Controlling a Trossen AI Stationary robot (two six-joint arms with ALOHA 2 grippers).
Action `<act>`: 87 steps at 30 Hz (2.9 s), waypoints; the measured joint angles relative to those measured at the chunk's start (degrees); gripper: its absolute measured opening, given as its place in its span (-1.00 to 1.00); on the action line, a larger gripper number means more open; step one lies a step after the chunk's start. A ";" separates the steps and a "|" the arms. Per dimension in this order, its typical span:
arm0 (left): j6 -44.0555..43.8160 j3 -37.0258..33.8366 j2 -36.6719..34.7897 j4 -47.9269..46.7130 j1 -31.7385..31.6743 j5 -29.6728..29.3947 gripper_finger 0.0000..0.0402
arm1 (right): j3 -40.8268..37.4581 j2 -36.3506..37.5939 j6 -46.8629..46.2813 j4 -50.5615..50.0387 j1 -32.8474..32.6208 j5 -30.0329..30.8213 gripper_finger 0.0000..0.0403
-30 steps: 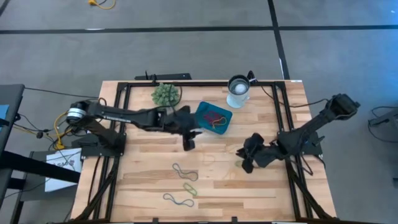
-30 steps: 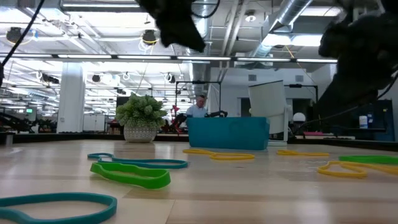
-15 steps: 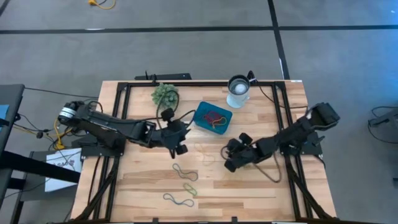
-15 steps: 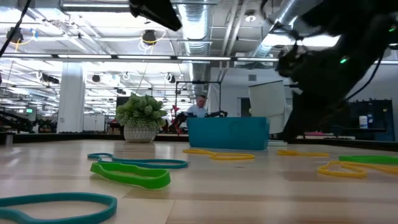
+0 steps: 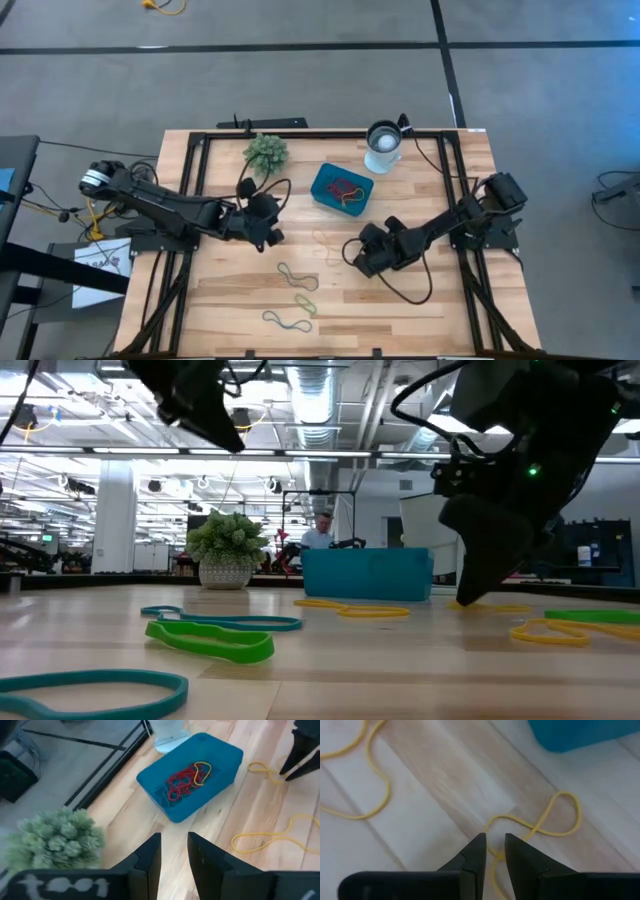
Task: Pick and place items into bin
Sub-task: Put the yellow rubber band into the blue bin
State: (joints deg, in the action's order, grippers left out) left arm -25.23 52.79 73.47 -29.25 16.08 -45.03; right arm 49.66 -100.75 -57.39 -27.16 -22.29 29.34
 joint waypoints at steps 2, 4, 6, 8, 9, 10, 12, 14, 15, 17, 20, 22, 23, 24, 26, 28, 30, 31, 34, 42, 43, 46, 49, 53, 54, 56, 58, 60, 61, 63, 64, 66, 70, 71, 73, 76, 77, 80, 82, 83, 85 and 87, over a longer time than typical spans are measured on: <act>-2.26 -2.42 -0.13 1.07 0.00 -0.04 -0.58 | -0.24 -0.09 -1.26 -0.31 0.16 0.15 -0.67; -4.77 -4.16 -0.26 0.73 0.19 0.11 -0.58 | -0.14 -1.13 -2.05 -0.05 0.62 0.36 -0.68; -6.73 -5.41 -0.35 2.00 0.57 0.12 -0.58 | -0.04 -1.81 -2.74 0.03 1.05 0.20 -0.69; -7.70 -6.17 -0.33 1.87 1.32 0.24 -0.58 | 0.08 -2.97 -3.39 0.07 1.38 -0.08 -0.73; -8.05 -6.22 -0.33 1.83 1.68 0.36 -0.58 | 0.08 -3.12 -3.93 0.02 1.47 -0.04 -0.76; -8.24 -6.22 -0.33 2.08 2.10 0.35 -0.58 | 0.05 -3.13 -4.34 0.02 1.53 -0.05 -0.79; -8.33 -6.22 -0.33 2.77 3.03 0.34 -0.58 | 0.03 -3.05 -4.53 0.34 1.61 -0.28 -0.90; -7.32 -6.22 -0.38 4.21 3.92 0.18 -0.58 | -0.15 -2.25 -3.87 0.70 1.61 -0.31 -0.97; -6.79 -6.20 -0.44 4.70 4.34 0.12 -0.58 | -0.15 -1.74 -3.79 0.91 1.65 -0.43 -0.97; -6.32 -6.20 -0.46 5.74 4.85 0.12 -0.58 | -0.19 -0.80 -3.13 0.53 1.80 -0.82 -0.98; -6.17 -6.20 -0.46 7.01 5.31 0.01 -0.58 | 0.33 1.51 0.19 0.23 1.75 -1.66 -0.99; -6.19 -6.20 -0.46 7.17 5.31 -0.02 -0.58 | 0.85 3.50 1.37 0.49 1.37 -0.99 -0.99; -6.28 -6.20 -0.46 7.21 5.31 -0.02 -0.58 | 1.00 4.51 2.23 0.55 1.02 -0.21 -0.99; -6.56 -6.20 -0.46 7.31 5.31 -0.04 -0.58 | 1.07 5.56 3.11 0.43 0.64 0.42 -1.00; -6.88 -6.20 -0.46 7.30 5.31 -0.30 -0.58 | 1.42 7.58 4.22 0.56 0.13 1.93 -0.99; -7.30 -6.20 -0.46 7.31 5.31 -0.33 -0.58 | 1.47 10.06 5.24 0.50 -0.56 3.55 -1.00; -7.42 -6.20 -0.46 7.35 5.31 -0.33 -0.58 | 1.56 12.06 5.38 0.13 -0.98 3.61 -1.00; -7.47 -6.20 -0.46 7.42 5.31 -0.33 -0.58 | 1.56 12.83 5.44 -0.54 -1.04 3.14 -1.00; -8.39 -6.20 -0.46 7.62 5.29 -0.31 -0.58 | 1.61 13.76 5.45 -3.85 -1.82 1.90 -1.00; -8.57 -6.18 -0.44 8.43 5.29 0.17 -0.58 | 1.58 7.55 4.29 -9.22 -3.44 -1.35 -0.83; -8.55 -6.18 -0.44 8.74 5.29 0.17 -0.58 | 1.58 6.56 5.10 -9.24 -3.30 -1.38 -0.79; -8.51 -6.17 -0.44 9.64 5.29 0.19 -0.58 | 1.60 3.98 6.61 -9.04 -2.43 -2.89 -0.67; -8.38 -6.15 -0.42 9.52 5.29 0.19 -0.58 | 1.58 2.03 6.71 -8.65 -1.36 -3.80 -0.58; -8.35 -6.15 -0.42 9.48 5.29 0.20 -0.58 | 1.61 0.12 6.87 -6.91 0.19 -4.60 -0.50; -8.34 -6.15 -0.42 9.49 5.29 0.20 -0.58 | 1.64 -0.20 6.85 -6.49 0.61 -4.67 -0.49; -8.33 -6.15 -0.42 9.48 5.29 0.21 -0.58 | 1.74 -0.83 6.86 -5.70 1.13 -4.66 -0.49; -8.33 -6.15 -0.42 9.48 5.29 0.21 -0.58 | 1.82 -1.45 6.86 -5.54 1.71 -4.95 -0.50; -8.31 -6.15 -0.42 9.46 5.29 0.21 -0.58 | 1.87 -1.45 6.83 -5.61 2.39 -6.20 -0.54; -8.31 -6.15 -0.42 9.48 5.29 0.21 -0.58 | 1.87 -1.47 6.85 -5.57 2.60 -6.54 -0.57; -8.31 -6.15 -0.42 9.46 5.29 0.22 -0.58 | 1.84 -1.48 6.85 -5.32 3.11 -6.69 -0.67; -8.31 -6.15 -0.42 9.46 5.29 0.21 -0.58 | 1.83 -1.26 6.85 -5.24 3.34 -6.80 -0.73; -8.29 -6.15 -0.42 9.45 5.29 0.23 -0.58 | 1.81 -1.03 6.87 -4.81 3.58 -6.93 -0.90; -8.29 -6.15 -0.42 9.43 5.29 0.23 -0.58 | 1.88 -0.70 8.10 -3.95 3.27 -5.68 -0.96; -8.27 -6.15 -0.42 9.43 5.29 0.23 -0.58 | 2.17 -0.54 8.55 -4.25 2.99 -5.67 -0.97; -8.27 -6.15 -0.42 9.43 5.29 0.23 -0.58 | 3.30 -0.13 10.42 -4.46 2.64 -4.27 -0.98; -8.27 -6.15 -0.42 9.41 5.29 0.23 -0.58 | 5.74 3.01 13.16 -4.08 1.95 0.35 -0.99; -8.25 -6.15 -0.39 9.43 5.29 0.23 -0.58 | 6.45 4.03 14.38 -4.05 1.88 1.73 -0.99; -8.27 -6.13 -0.39 9.43 5.29 0.23 -0.58 | 8.93 7.48 18.93 -4.23 2.52 6.58 -0.99; -8.27 -6.13 -0.39 9.43 5.29 0.23 -0.58 | 10.46 10.36 21.42 -4.02 3.57 9.93 -0.99; -8.27 -6.13 -0.39 9.43 5.29 0.23 -0.58 | 11.24 11.53 22.54 -4.10 4.23 11.12 -0.99; -8.27 -6.13 -0.39 9.43 5.29 0.23 -0.58 | 12.44 13.57 24.73 -3.91 5.72 12.35 -0.99; -8.29 -6.13 -0.39 9.43 5.29 0.23 -0.58 | 13.19 15.35 27.42 -3.91 7.47 12.81 -0.99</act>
State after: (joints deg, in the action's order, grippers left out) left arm -33.52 46.65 73.08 -19.81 21.37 -44.80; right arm 62.85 -85.40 -29.97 -31.08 -14.82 42.15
